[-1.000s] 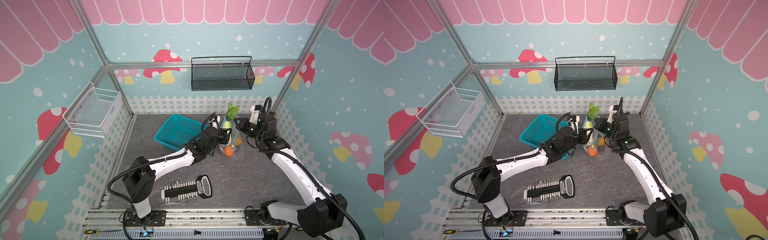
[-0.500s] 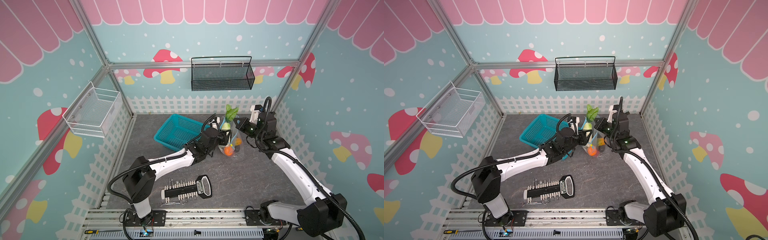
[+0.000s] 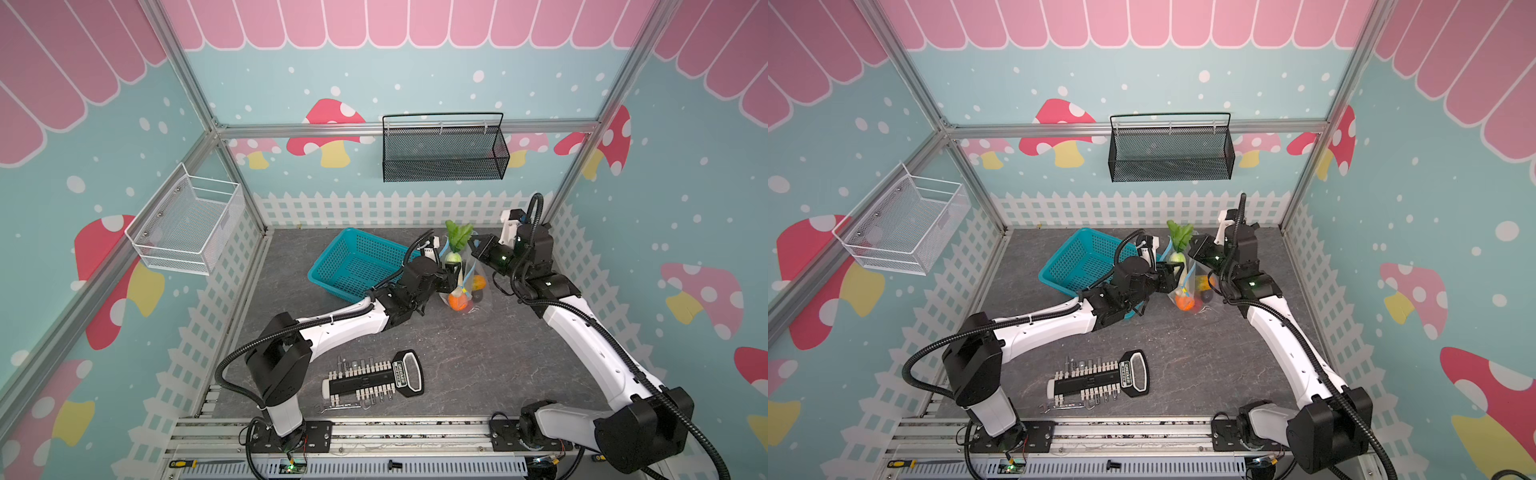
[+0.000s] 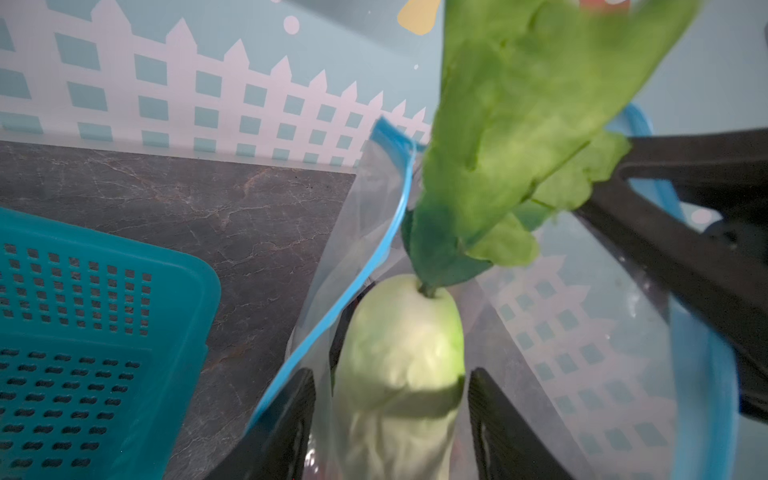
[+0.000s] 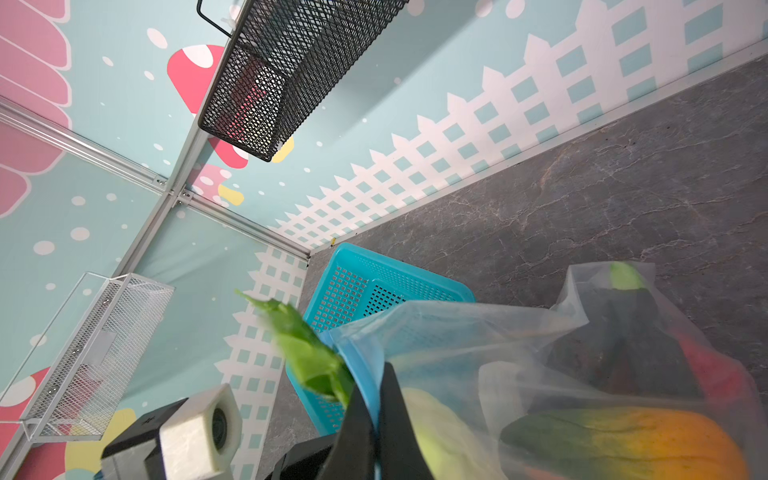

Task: Place the food in the zip-top bag and seal the zipper
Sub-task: 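Lower the radish root-first into the bag opening beside the right gripper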

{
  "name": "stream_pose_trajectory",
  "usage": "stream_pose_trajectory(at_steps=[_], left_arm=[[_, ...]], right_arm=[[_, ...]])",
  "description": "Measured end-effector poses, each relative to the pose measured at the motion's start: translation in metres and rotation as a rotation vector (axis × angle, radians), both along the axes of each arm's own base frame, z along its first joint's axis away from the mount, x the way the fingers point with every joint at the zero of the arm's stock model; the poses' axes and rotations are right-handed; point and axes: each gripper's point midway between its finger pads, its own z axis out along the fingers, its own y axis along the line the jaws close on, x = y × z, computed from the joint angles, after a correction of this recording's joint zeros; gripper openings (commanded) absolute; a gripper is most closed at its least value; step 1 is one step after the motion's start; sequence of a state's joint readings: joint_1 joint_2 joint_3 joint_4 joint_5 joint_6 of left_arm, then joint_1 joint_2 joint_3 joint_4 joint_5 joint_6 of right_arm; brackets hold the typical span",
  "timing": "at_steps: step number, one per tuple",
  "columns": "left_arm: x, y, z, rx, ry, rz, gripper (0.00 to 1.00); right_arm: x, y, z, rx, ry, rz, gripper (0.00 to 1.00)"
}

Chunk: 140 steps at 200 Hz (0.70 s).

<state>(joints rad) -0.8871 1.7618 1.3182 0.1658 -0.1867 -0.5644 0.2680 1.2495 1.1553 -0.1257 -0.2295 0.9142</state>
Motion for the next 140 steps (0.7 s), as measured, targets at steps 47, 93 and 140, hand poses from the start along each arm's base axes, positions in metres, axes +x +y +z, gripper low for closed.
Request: stream_pose_trajectory(at_steps=[47, 93, 140], left_arm=[[-0.001, 0.001, -0.003, 0.017, 0.004, -0.001, 0.55], [0.000, 0.001, -0.002, 0.023, 0.003, 0.004, 0.39], [0.008, -0.018, 0.002, 0.017, 0.010, -0.030, 0.46]], right_arm=[[0.000, 0.000, 0.000, 0.000, 0.000, 0.000, 0.03], [0.002, 0.001, 0.001, 0.000, -0.002, 0.000, 0.03], [0.003, 0.001, 0.005, 0.003, -0.011, 0.000, 0.03]])
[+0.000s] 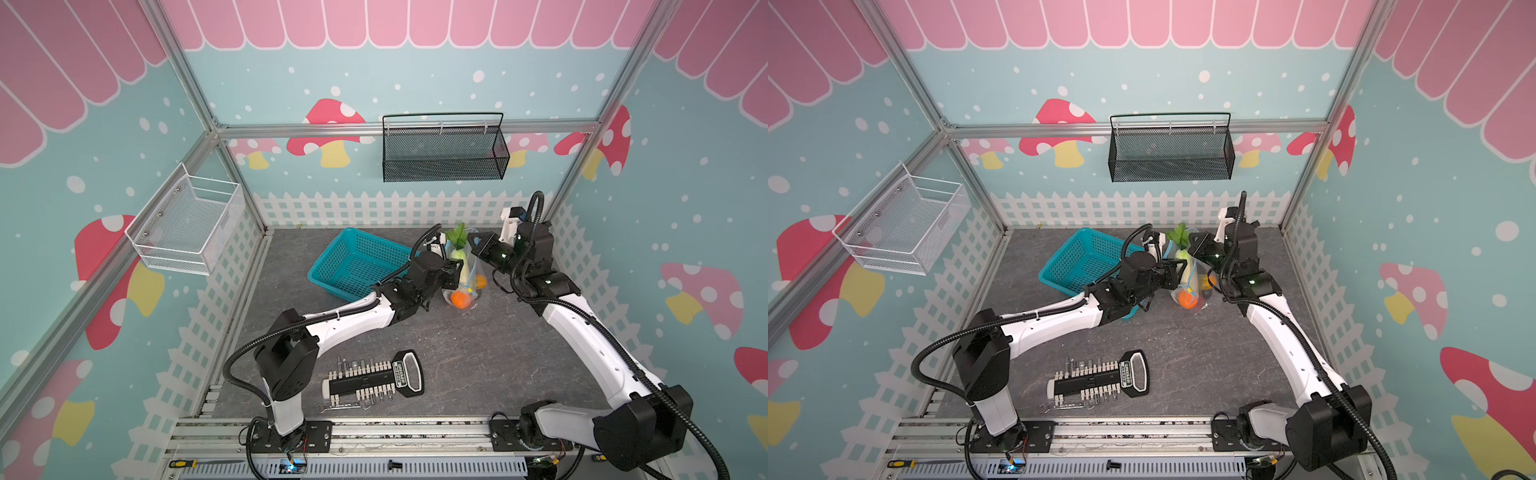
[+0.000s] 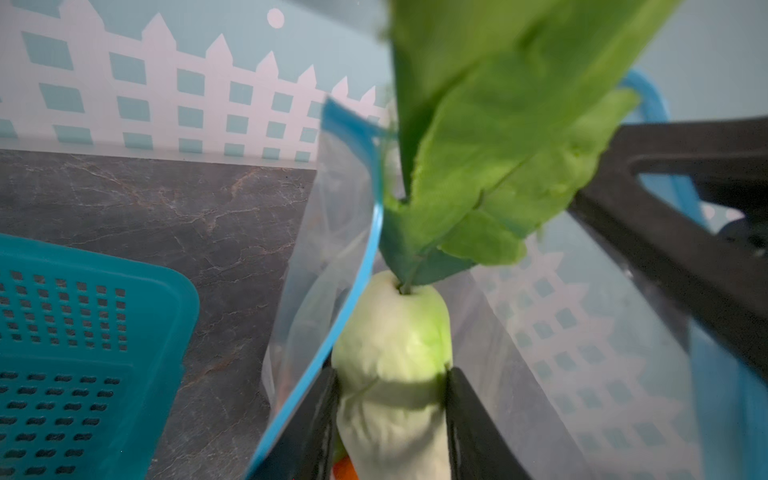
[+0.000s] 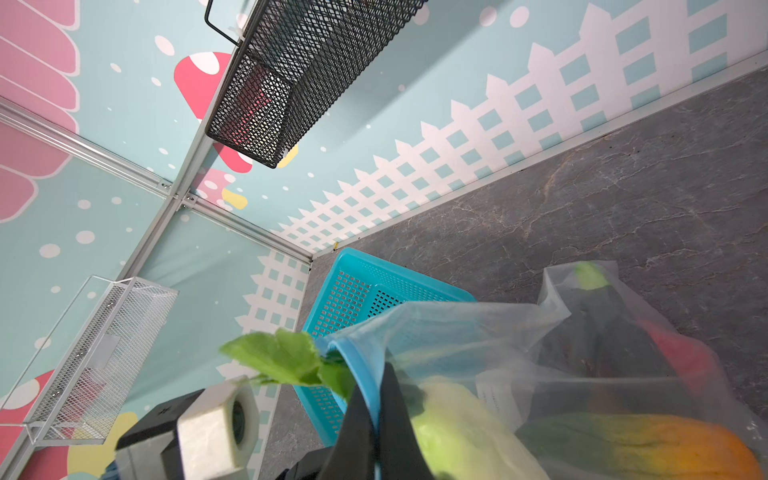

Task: Place the food in the zip-top bag and seal the zipper
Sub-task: 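Lower the radish root-first into the bag opening beside the right gripper, then open the left gripper and draw it back toward the basket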

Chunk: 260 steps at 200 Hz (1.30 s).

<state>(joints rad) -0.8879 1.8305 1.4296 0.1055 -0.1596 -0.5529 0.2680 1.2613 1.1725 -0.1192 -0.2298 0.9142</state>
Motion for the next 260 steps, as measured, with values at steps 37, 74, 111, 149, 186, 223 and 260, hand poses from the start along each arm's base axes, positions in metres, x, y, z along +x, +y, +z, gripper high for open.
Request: stream_pose_trajectory(at_steps=[37, 74, 111, 149, 186, 223, 260], left_arm=[[0.000, -0.007, -0.008, 0.038, 0.026, -0.029, 0.53], [-0.007, 0.000, -0.014, 0.096, 0.059, -0.051, 0.71], [-0.023, 0.025, 0.019, 0.045, 0.075, -0.077, 0.71], [-0.028, 0.041, 0.046, -0.049, 0.097, -0.106, 0.70], [-0.032, 0.049, 0.011, -0.051, 0.198, -0.137, 0.66], [-0.017, 0.076, -0.020, -0.078, 0.297, -0.114, 0.64], [-0.021, 0.066, -0.011, -0.135, 0.299, -0.182, 0.61]], right_arm=[[0.000, 0.000, 0.000, -0.001, 0.000, 0.000, 0.03], [0.000, 0.000, -0.001, -0.008, -0.002, 0.001, 0.03], [0.005, -0.002, -0.005, -0.020, 0.004, -0.004, 0.03], [0.010, -0.002, -0.012, -0.032, 0.017, -0.002, 0.03], [0.010, 0.001, -0.014, -0.040, 0.016, 0.021, 0.03], [0.008, 0.003, -0.014, -0.053, 0.009, 0.042, 0.04], [0.007, 0.005, -0.016, -0.059, 0.012, 0.058, 0.03]])
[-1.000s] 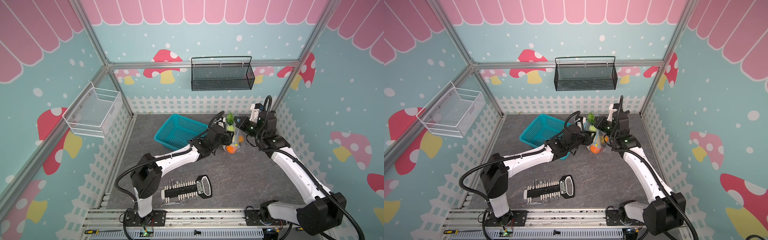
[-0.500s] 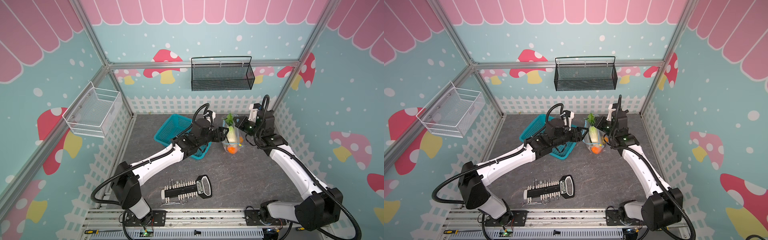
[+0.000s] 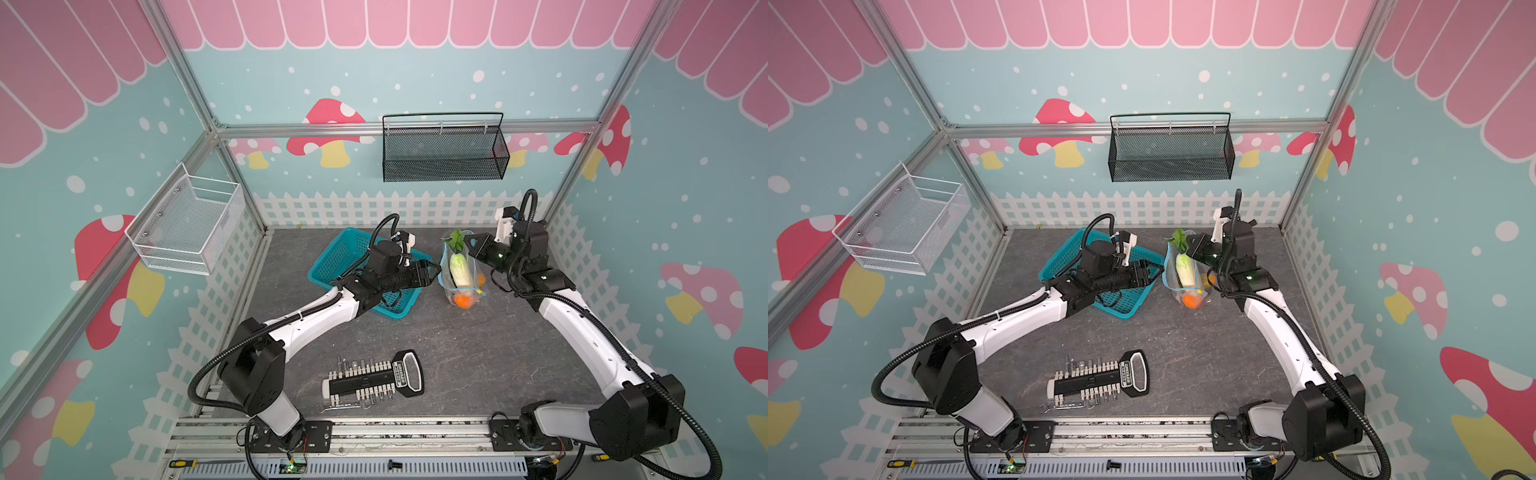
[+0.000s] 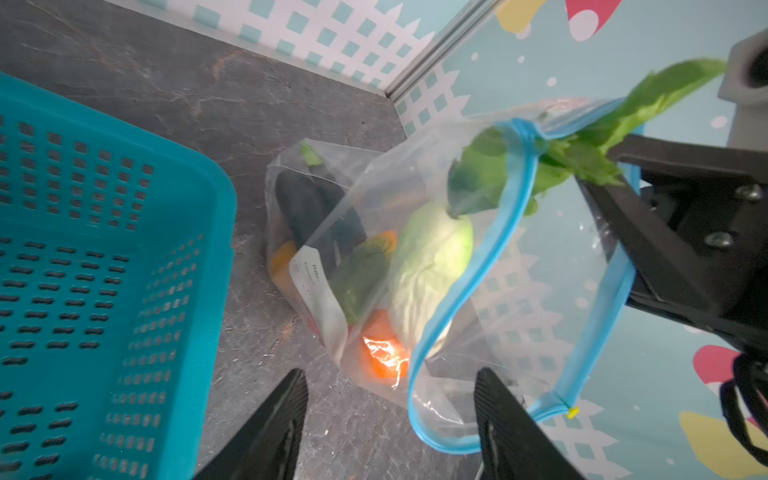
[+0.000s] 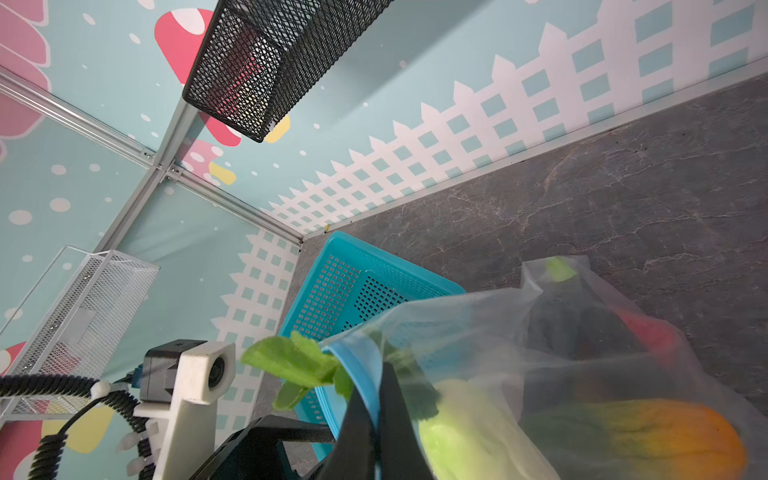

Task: Place the food in the zip-top bag and seal the zipper

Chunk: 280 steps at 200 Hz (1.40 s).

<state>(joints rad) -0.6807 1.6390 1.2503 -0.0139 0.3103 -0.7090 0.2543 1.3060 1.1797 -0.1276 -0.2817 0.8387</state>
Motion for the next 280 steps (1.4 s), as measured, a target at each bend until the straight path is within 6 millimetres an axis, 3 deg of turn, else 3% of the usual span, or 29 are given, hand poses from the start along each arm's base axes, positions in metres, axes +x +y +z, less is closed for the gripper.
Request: stream_pose_trajectory(at_steps=[63, 146, 197, 239, 280], left_arm=[[-0.002, -0.018, -0.020, -0.022, 0.072, -0.069, 0.41], [-0.007, -0.024, -0.012, -0.065, 0.081, -0.107, 0.09], [-0.003, -0.029, 0.018, -0.099, 0.051, -0.111, 0.06], [-0.011, -0.032, 0.049, -0.133, 0.024, -0.123, 0.02], [-0.016, -0.031, 0.066, -0.158, 0.031, -0.113, 0.01]], right_arm=[[0.000, 0.000, 0.004, 0.000, -0.002, 0.000, 0.03], [0.004, 0.001, 0.009, -0.007, -0.005, 0.002, 0.03], [0.002, -0.001, 0.018, -0.035, -0.016, 0.004, 0.04], [0.001, -0.004, 0.033, -0.071, -0.040, 0.000, 0.05], [0.002, -0.007, 0.047, -0.103, -0.062, 0.002, 0.05]])
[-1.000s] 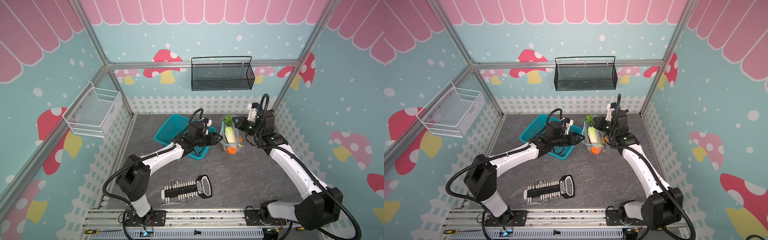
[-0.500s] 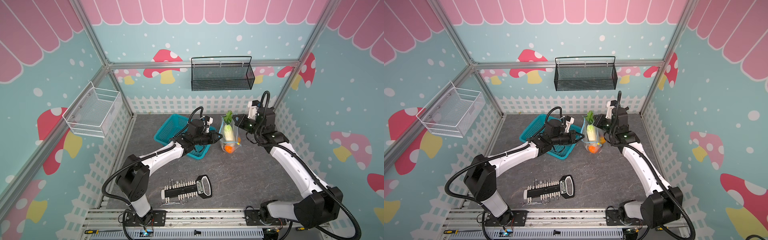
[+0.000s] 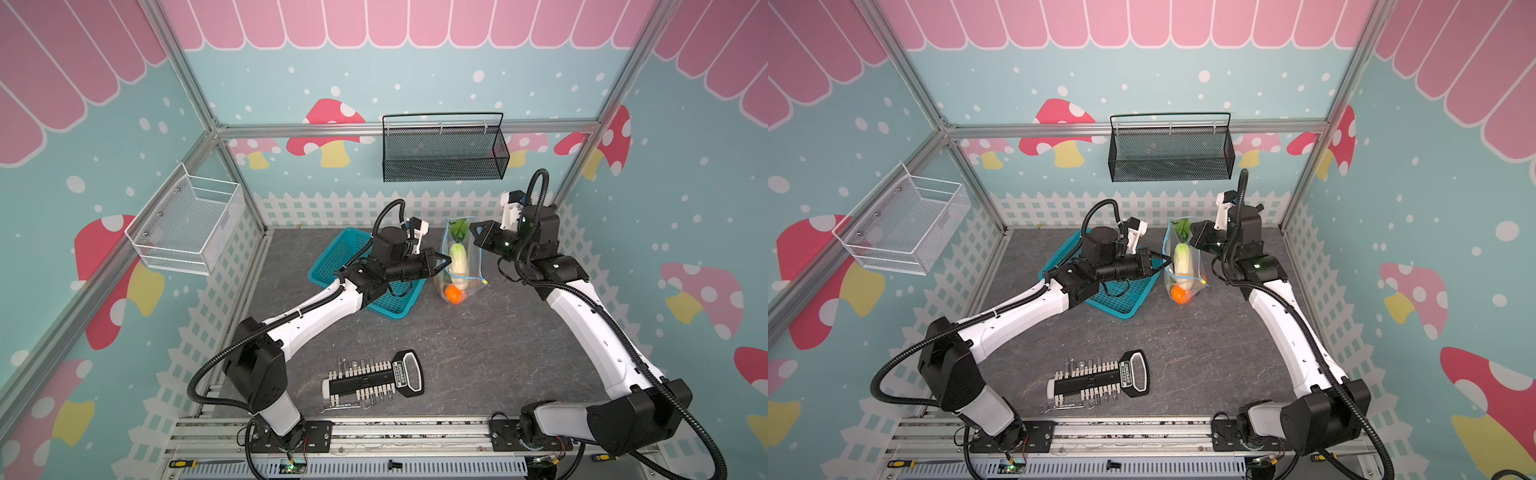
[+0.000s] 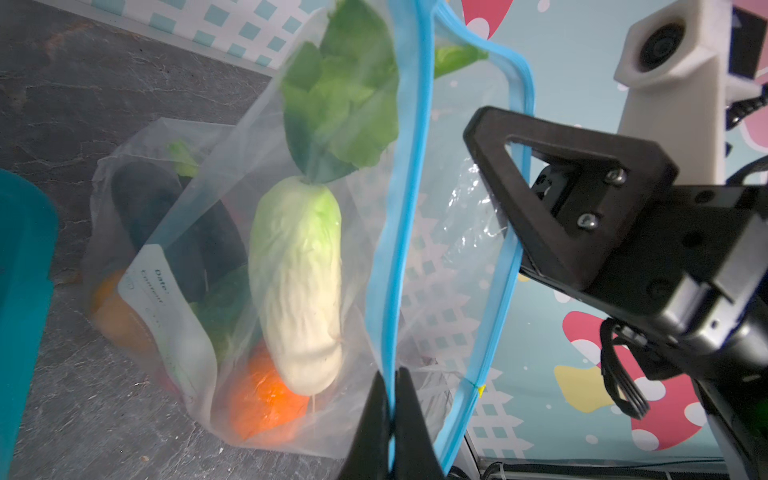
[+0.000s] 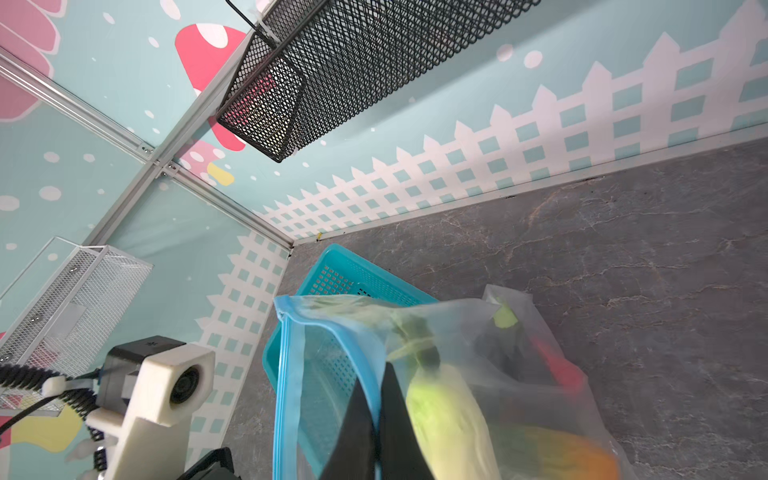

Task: Place the food in the zip-top bag and seal the zipper

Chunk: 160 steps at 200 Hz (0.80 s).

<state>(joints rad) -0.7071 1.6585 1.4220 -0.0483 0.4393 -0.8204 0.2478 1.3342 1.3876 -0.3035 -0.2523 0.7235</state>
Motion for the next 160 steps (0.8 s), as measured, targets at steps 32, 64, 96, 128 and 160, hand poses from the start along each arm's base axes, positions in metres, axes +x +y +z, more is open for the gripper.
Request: stream_pose_trajectory(at_steps=[32, 64, 96, 128, 160], left_arm=[[-0.006, -0.006, 0.014, -0.007, 0.015, 0.002, 0.01], [-0.012, -0.010, 0.030, -0.019, 0.026, 0.009, 0.00], [-0.010, 0.003, 0.032, -0.020, 0.062, 0.061, 0.01], [-0.015, 0.001, 0.035, -0.046, 0.103, 0.064, 0.00], [-0.022, -0.012, 0.023, -0.096, 0.180, 0.034, 0.00]], right_arm=[[0.000, 0.000, 0.011, -0.023, -0.017, 0.009, 0.05], [-0.002, -0.002, 0.021, -0.061, -0.034, 0.013, 0.05], [-0.003, -0.011, 0.012, -0.115, -0.011, 0.000, 0.05], [-0.003, -0.009, 0.005, -0.141, 0.017, 0.031, 0.06], [-0.006, -0.001, -0.005, -0.150, 0.045, 0.088, 0.11]])
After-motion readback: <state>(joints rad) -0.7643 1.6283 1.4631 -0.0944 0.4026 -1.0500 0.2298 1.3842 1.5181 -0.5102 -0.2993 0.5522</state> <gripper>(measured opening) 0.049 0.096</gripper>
